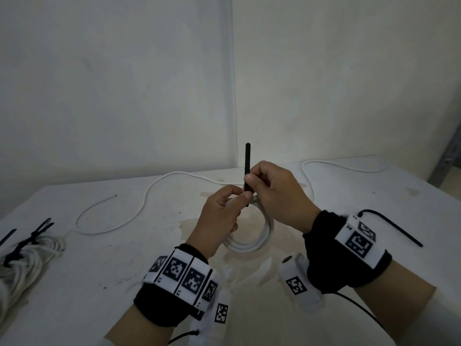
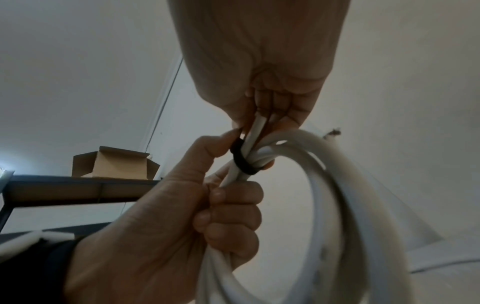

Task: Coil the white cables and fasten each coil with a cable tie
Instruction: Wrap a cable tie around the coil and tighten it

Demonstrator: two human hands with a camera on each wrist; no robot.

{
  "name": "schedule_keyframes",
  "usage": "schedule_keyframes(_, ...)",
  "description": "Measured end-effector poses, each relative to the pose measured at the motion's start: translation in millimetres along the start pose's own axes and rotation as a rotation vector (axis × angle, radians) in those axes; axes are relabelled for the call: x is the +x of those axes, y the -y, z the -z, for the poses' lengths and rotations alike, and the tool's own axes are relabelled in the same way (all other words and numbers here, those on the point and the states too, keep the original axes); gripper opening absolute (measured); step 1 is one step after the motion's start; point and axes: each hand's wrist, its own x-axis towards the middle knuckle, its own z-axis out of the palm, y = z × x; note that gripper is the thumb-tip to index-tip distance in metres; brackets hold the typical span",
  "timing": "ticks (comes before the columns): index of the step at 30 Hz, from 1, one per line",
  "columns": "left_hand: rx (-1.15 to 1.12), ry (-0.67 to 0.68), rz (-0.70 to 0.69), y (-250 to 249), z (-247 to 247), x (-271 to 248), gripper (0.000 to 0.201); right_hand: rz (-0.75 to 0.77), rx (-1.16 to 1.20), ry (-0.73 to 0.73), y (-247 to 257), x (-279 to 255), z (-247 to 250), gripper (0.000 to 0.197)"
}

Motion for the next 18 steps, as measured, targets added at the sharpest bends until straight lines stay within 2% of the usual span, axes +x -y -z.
schedule_keyframes(7,0.064,0.001,-0.006,2.4,4.3,2.6,0.017,-0.062,0.116,-0.045,-0.4,-0.4,-6.8,0.013)
schedule_keyframes(12,0.026,0.020,0.007,1.9,7.8,2.8,0.021,-0.078,0.273,0.075,5.5,-2.5,-3.6,0.017)
schedule_keyframes(18,0.035,0.022,-0.028,-0.9,5.4,-0.8,0.021,-0.048,0.178,-0.045,4.0,-0.8,-8.0,0.019)
